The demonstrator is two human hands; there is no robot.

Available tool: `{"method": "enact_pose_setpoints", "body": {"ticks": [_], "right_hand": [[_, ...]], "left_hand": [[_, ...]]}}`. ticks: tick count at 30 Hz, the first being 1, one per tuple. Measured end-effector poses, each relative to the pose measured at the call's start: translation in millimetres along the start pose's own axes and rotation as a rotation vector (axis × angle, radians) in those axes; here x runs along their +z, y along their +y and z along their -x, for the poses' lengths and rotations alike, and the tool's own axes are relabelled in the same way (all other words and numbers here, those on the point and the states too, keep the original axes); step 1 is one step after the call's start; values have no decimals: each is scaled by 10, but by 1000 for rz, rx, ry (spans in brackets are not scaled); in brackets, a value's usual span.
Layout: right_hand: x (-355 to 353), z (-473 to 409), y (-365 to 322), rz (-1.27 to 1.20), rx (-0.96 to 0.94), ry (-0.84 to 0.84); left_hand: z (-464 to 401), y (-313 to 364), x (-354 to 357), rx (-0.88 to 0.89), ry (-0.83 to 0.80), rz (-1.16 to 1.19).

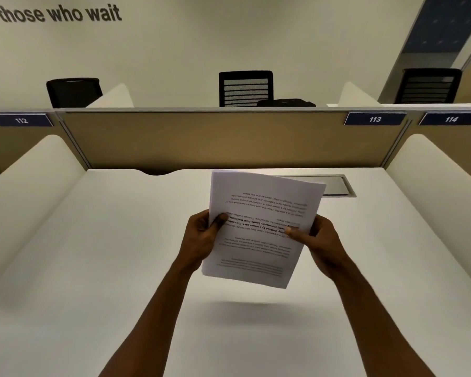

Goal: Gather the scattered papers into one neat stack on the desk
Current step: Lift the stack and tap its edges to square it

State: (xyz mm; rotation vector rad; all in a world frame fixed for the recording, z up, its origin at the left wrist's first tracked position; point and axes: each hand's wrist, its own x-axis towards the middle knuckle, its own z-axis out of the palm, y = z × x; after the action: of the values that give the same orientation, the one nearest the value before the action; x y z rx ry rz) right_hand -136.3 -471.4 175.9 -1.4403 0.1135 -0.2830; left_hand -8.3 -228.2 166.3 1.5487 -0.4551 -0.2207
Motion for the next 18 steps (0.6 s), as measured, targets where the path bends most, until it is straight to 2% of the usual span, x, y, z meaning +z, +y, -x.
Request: {"method": "enact_pose_setpoints", "body": {"ticks": [2,4,11,18], "right_hand": [[55,1,23,6,-46,137],[68,10,81,37,-63,186],[221,242,719,66,103,238],[213,188,709,156,97,232]], "left_hand": [[28,-59,61,3,-7,38],[87,-158,93,-1,-24,64],[364,-611,163,-129,38,4],[330,-570,173,-136,69,23]]}}
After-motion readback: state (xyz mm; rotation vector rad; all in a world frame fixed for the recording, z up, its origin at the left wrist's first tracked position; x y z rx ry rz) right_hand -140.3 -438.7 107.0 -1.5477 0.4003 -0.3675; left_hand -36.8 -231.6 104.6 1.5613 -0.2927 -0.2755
